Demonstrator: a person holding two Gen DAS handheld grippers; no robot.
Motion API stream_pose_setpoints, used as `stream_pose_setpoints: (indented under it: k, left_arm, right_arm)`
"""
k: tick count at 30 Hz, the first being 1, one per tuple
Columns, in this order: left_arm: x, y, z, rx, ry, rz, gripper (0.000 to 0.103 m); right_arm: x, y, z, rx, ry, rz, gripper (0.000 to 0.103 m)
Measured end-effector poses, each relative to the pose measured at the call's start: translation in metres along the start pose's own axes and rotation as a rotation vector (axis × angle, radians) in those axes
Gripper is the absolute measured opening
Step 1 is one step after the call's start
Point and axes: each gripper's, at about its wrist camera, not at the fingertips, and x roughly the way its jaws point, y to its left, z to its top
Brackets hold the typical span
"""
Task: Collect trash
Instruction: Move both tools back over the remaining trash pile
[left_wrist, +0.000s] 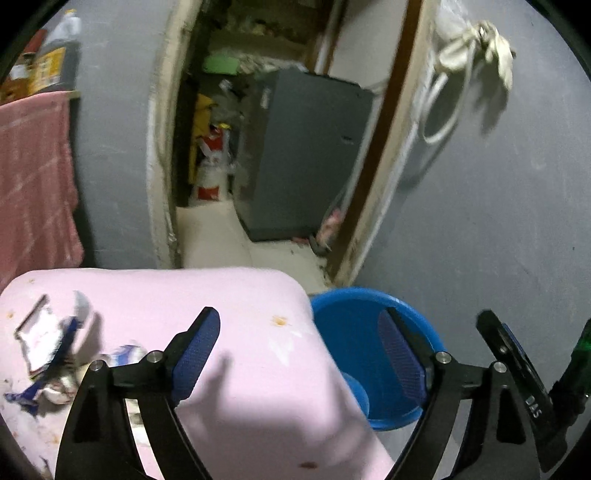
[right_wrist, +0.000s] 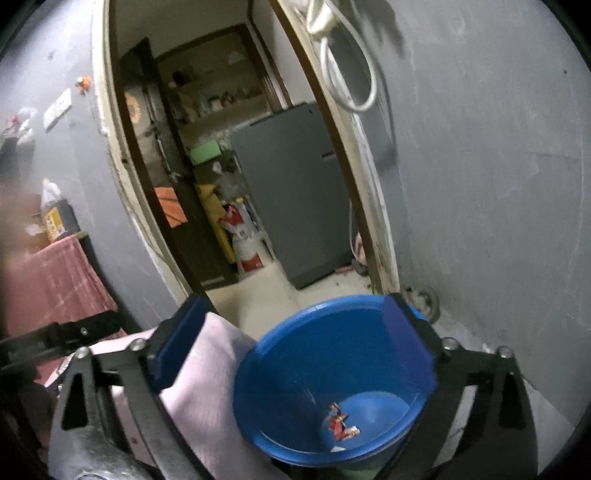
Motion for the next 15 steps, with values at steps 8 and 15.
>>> stream_pose_setpoints:
  k: [8, 15]
  left_arm:
    - [-0.053, 0.037, -0.003, -0.053, -0.147, 0.079, 0.098]
    - [-0.095, 0.057, -0.012, -0.026, -0.221, 0.164, 0.098]
  right_arm:
    - [-0.025, 0.033, 0.007, -0.077, -0.101, 0.094, 0.103]
    - [-0.048, 0.087, 0.008, -0.181, -0.142, 0.173, 0.103]
